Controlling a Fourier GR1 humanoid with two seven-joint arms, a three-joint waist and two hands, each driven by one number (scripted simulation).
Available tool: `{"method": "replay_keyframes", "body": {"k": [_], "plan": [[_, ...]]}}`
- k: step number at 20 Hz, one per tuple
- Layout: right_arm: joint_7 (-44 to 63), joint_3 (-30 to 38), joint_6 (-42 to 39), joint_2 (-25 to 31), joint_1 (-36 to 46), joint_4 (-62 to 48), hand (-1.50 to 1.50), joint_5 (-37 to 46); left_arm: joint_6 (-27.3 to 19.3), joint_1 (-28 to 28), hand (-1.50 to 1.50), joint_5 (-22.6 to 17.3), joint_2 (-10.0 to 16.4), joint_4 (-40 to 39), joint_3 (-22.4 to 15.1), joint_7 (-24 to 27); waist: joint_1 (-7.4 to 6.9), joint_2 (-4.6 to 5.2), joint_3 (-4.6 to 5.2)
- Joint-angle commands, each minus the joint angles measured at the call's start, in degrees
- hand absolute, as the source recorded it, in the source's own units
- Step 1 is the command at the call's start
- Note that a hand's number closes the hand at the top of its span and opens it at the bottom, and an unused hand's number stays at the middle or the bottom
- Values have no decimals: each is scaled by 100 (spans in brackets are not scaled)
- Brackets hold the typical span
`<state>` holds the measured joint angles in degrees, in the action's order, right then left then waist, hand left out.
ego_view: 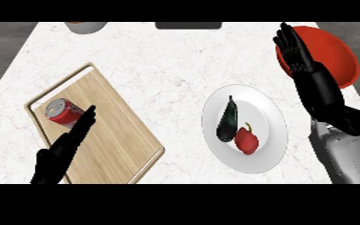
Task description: Pick the bell pepper from the plate and place it in the bowl
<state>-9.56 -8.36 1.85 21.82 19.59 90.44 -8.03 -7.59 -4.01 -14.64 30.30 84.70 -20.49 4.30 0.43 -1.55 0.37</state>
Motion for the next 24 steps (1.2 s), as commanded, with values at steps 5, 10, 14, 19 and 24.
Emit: {"method": "replay_keyframes", "body": {"k": [5, 10, 14, 19, 24], "plan": [[268, 646, 1948, 212, -1016, 1352, 150, 1396, -948, 399, 0, -173, 98, 168, 1220, -115, 438, -46, -26], [1695, 1213, 3146, 183, -2552, 79, -150, 2291, -1131, 197, 0, -273, 148, 115, 1493, -116, 941, -21, 3], [1474, 506, 4239, -691, -3549, 783, -150, 3338, -1182, 367, 0, -333, 212, 267, 1602, -308, 738, -3, -1], [1716, -371, 5276, -1702, -4880, 1311, -150, 4742, -1125, 531, 0, -291, 235, 447, 1518, -418, 437, 90, 1], [2510, -1051, 5624, -2158, -6059, 2436, -150, 6096, -1051, 779, 0, -272, 212, 393, 1468, -603, 170, 166, -1]]}}
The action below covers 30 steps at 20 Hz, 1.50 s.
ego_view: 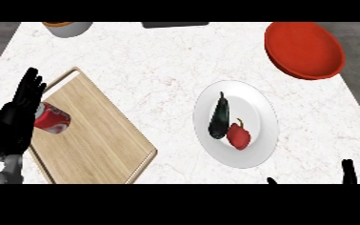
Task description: Pick the bell pepper from the plate and place it in the bowl
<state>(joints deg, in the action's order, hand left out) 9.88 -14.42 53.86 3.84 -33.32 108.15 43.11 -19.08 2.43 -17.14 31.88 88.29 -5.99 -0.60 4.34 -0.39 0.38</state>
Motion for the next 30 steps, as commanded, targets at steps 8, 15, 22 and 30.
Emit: {"method": "replay_keyframes", "body": {"k": [8, 15, 22, 30], "plan": [[2586, -654, -1969, -380, -1087, 2424, -150, 2789, 223, 513, 0, 90, -157, -173, -149, -172, -453, 117, -8], [4059, -828, -4708, -383, -390, 2967, -150, 3160, 205, 708, 0, 247, -265, -73, -336, -308, -633, 139, -16], [5287, -599, -6470, -384, 1624, 2438, -150, 2209, 317, 838, 0, 239, -290, -319, -106, -406, -534, 76, -34], [5921, -171, -6885, -383, 2389, 1157, -150, 1138, 78, 705, 0, 565, -524, -46, -272, -453, -507, 55, -40]]}}
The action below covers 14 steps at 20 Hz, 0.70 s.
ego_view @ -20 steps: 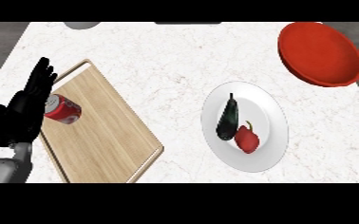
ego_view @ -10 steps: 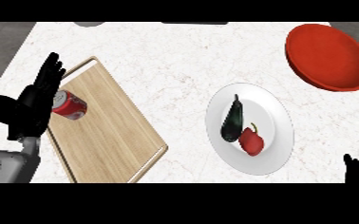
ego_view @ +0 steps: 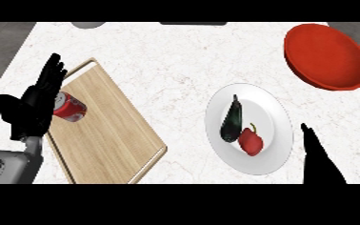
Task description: Pick the bell pepper from the plate and place it in the bowl
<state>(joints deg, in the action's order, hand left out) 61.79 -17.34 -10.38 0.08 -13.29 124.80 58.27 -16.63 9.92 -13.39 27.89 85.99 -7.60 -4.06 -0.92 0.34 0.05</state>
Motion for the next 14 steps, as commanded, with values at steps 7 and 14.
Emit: {"method": "replay_keyframes", "body": {"k": [7, 14], "plan": [[644, 233, -461, 12, 976, -1036, -150, 525, 327, -428, 0, 6, 67, 137, 353, 153, 48, -34, -2], [531, -173, 610, -7, 1016, -2119, -150, 654, 470, -180, 0, 134, -83, -14, 561, 5, 71, -34, -6]]}}
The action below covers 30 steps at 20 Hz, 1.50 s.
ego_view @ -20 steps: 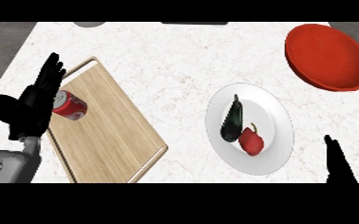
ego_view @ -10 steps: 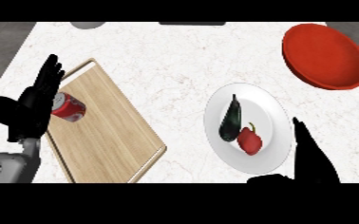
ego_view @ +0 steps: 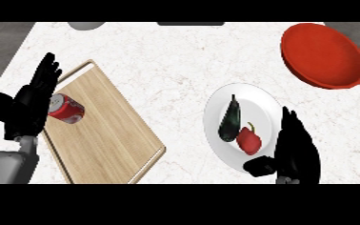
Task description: Pick the bell pepper from the plate and place it in the bowl
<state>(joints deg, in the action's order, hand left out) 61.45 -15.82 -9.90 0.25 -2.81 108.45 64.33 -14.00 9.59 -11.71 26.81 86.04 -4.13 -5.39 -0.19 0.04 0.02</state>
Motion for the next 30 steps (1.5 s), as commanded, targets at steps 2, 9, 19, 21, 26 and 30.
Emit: {"method": "replay_keyframes", "body": {"k": [2, 9, 19, 21, 26, 30], "plan": [[610, -421, 421, -24, -263, -157, -150, -146, 111, -506, 0, 167, -240, 21, 71, 461, 9, -9, -1], [955, -634, 865, -24, 111, -870, -150, -402, 58, -341, 0, 404, -321, 542, 76, -283, -6, -10, -3], [186, -90, 1436, -24, 134, -1689, -150, -317, 527, -299, 0, 451, -513, -4, 527, 209, 22, -5, -2], [-136, 448, 1237, 76, 415, -1983, -150, -540, 779, -426, 0, 337, -340, 129, 671, 155, 7, -4, -2], [-302, 256, 1070, -24, 1019, -2397, 150, -890, 709, 26, 0, 596, -536, -30, 795, -46, 15, -2, -2], [-921, 422, 1788, -22, 1038, -3072, 150, -867, 640, -68, 0, 798, -817, 144, 682, -182, 9, -1, -3]]}}
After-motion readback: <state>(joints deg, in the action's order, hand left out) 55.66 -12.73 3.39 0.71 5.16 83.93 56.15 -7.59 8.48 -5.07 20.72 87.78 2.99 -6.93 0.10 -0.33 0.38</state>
